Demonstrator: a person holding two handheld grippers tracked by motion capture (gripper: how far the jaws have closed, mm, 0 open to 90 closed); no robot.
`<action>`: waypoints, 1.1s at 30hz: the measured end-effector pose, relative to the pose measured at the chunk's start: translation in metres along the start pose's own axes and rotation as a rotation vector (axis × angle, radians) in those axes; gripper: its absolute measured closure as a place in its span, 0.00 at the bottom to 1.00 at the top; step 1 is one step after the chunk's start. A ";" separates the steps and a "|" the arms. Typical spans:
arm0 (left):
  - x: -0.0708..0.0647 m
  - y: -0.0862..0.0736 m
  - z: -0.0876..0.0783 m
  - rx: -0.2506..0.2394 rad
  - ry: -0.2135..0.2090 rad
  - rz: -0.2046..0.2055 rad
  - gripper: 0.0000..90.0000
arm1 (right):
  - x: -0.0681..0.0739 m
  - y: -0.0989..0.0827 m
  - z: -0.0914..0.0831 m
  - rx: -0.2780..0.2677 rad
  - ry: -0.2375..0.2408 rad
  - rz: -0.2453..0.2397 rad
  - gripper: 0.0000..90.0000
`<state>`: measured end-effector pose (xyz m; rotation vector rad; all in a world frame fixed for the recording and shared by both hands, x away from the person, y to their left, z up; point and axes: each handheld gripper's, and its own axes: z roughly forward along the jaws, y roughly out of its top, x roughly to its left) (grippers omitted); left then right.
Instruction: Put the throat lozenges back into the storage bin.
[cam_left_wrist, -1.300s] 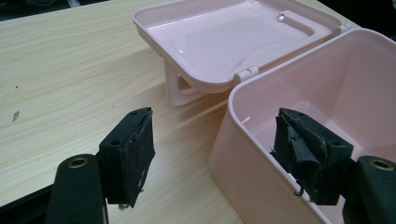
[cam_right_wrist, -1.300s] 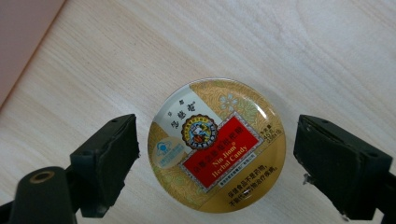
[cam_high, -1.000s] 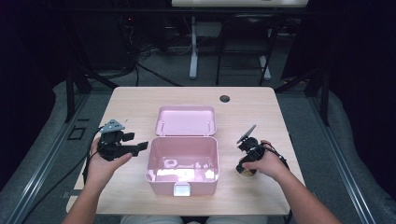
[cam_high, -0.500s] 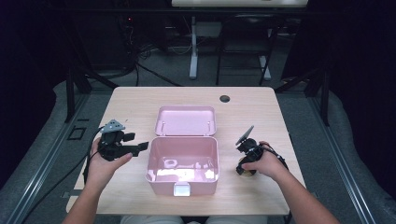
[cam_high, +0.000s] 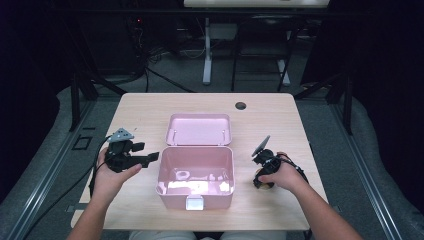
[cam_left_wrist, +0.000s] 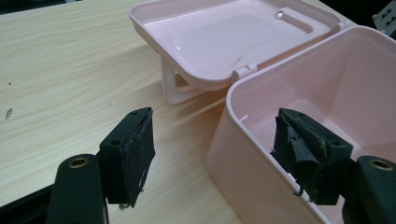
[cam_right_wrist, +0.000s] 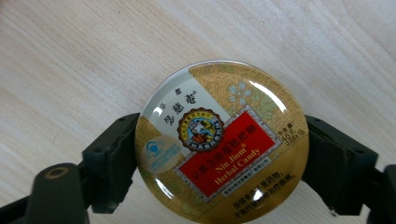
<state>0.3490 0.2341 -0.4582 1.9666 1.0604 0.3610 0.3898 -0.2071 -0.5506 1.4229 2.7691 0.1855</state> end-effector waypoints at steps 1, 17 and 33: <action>0.000 0.000 0.000 -0.001 0.002 0.000 0.32 | 0.000 0.000 0.001 -0.008 0.006 0.003 0.21; 0.000 0.000 0.000 -0.001 0.002 0.000 0.32 | 0.000 -0.001 -0.005 -0.013 0.028 0.008 0.22; 0.001 0.000 -0.001 -0.001 0.002 -0.003 0.32 | 0.012 0.005 -0.037 -0.011 0.010 -0.044 0.22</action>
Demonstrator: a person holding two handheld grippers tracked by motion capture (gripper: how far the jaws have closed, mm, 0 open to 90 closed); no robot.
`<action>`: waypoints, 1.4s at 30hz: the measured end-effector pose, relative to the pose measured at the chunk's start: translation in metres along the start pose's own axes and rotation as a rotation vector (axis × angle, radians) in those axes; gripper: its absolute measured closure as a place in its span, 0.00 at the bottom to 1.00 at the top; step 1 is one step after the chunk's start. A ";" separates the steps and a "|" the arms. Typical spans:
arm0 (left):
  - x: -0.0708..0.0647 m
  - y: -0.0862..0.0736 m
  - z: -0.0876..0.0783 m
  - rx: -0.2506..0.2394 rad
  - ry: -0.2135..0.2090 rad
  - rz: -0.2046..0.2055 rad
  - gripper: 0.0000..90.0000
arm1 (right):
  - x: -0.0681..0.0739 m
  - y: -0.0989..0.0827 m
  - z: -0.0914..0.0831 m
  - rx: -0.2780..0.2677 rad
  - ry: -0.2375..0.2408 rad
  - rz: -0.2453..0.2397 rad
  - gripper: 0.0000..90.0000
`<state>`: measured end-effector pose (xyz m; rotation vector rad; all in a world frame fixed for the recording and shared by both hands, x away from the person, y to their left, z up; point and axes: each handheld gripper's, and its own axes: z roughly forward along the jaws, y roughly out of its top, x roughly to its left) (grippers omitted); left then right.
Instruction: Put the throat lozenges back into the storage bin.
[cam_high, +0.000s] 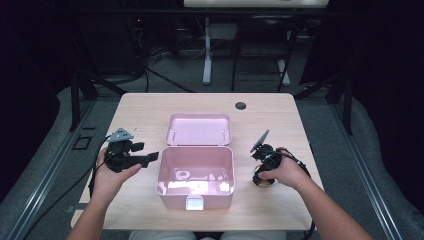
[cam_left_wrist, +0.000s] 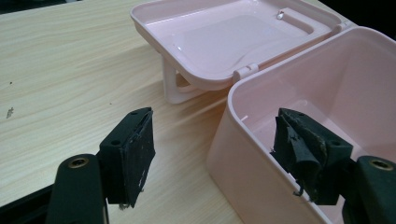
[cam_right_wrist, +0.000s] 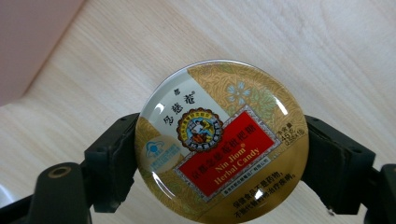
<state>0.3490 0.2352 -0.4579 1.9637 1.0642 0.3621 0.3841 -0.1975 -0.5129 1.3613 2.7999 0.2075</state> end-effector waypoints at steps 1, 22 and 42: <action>0.000 0.000 0.000 0.000 0.001 0.001 0.32 | 0.001 0.002 -0.007 -0.004 -0.005 -0.011 0.22; 0.002 0.000 -0.001 -0.002 0.000 -0.006 0.32 | 0.014 0.026 -0.062 -0.011 -0.025 -0.070 0.22; 0.002 0.000 -0.002 -0.006 0.000 -0.006 0.32 | 0.047 0.052 -0.101 -0.024 -0.017 -0.193 0.22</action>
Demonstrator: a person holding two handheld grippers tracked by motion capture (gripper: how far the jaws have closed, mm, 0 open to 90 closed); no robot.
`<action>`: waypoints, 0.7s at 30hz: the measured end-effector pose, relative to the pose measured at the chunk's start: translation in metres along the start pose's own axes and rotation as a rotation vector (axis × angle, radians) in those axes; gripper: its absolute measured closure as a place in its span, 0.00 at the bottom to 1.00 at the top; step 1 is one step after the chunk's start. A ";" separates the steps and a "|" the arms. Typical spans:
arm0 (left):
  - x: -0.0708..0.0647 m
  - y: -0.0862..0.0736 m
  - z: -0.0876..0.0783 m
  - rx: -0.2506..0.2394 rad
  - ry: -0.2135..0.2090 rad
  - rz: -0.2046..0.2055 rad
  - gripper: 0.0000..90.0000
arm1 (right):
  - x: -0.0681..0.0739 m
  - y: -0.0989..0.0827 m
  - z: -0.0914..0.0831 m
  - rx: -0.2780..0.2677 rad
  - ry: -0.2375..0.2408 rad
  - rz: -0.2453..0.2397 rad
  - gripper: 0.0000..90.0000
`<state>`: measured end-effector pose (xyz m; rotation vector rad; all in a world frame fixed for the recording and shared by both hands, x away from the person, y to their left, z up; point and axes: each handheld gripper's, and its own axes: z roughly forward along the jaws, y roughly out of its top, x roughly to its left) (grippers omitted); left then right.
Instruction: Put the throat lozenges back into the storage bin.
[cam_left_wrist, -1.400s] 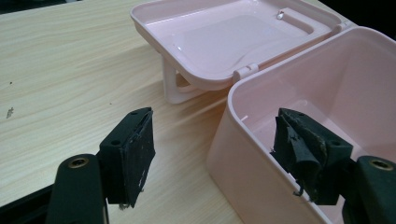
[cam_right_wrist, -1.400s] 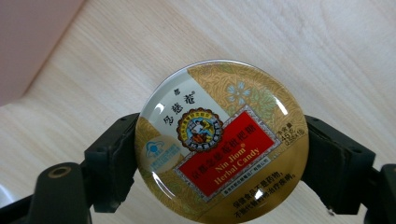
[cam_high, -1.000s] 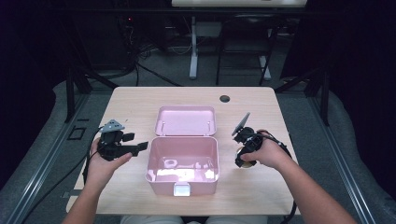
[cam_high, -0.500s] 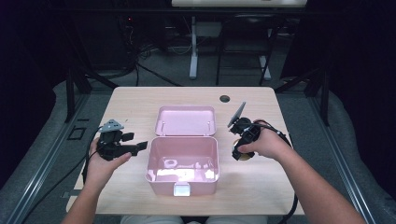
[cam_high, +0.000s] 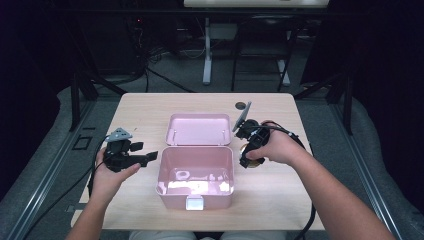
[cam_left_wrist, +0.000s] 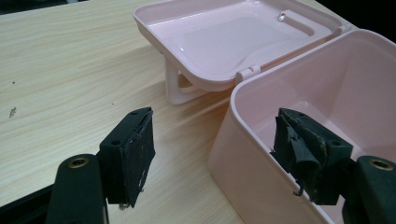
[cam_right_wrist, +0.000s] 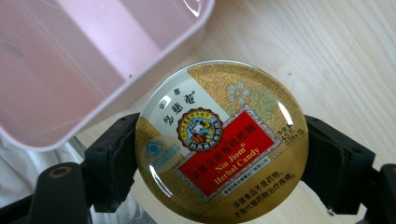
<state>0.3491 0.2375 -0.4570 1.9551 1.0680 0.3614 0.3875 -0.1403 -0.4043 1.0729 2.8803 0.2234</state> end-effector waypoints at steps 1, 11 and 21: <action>0.000 0.000 0.000 0.000 0.000 0.000 0.32 | 0.002 0.002 -0.001 -0.002 0.001 -0.004 0.22; 0.001 0.000 0.000 -0.001 -0.001 0.001 0.32 | 0.019 0.021 -0.007 -0.012 0.014 -0.054 0.22; 0.001 0.000 0.000 0.003 -0.002 0.001 0.32 | 0.035 0.034 -0.001 0.001 0.027 -0.144 0.22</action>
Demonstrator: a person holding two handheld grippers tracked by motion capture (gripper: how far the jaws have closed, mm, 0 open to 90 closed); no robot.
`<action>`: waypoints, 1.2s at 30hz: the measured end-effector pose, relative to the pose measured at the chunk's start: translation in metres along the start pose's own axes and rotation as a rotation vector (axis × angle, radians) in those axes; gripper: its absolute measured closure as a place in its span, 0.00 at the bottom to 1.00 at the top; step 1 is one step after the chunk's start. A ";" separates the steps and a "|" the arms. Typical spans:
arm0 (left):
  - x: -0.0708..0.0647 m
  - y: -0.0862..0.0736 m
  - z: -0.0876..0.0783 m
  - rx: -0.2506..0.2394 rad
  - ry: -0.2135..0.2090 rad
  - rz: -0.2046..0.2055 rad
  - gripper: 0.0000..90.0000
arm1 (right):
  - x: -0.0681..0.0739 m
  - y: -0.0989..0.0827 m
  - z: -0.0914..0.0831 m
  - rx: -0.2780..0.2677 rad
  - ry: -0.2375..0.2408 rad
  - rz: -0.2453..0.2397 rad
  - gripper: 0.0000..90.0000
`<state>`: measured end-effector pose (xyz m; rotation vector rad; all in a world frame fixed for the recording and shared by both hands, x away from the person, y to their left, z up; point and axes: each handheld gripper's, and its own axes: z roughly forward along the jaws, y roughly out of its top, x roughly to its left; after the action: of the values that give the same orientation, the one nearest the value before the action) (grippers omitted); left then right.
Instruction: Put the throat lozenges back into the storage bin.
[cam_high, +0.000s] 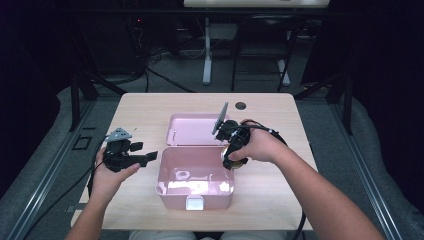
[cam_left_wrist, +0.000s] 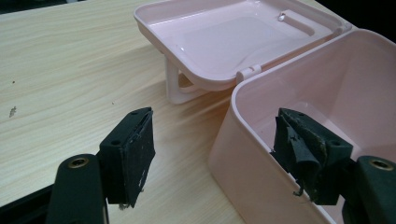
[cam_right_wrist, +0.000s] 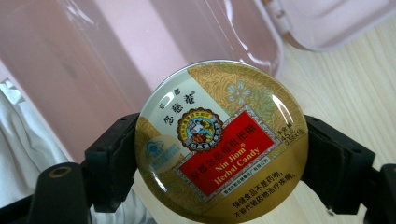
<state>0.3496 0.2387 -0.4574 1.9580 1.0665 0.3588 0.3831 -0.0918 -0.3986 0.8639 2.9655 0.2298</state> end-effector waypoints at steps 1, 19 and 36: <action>0.000 0.000 0.000 -0.001 0.001 -0.001 0.32 | 0.003 0.003 0.002 0.002 0.007 -0.025 0.22; 0.000 0.000 0.000 0.000 0.001 0.000 0.32 | 0.027 0.017 0.016 0.015 0.041 -0.268 0.22; 0.001 0.000 0.001 0.000 0.000 -0.001 0.32 | 0.038 0.022 0.040 0.063 0.088 -0.486 0.22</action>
<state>0.3502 0.2388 -0.4578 1.9572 1.0675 0.3581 0.3656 -0.0479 -0.4344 0.1184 3.1573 0.1546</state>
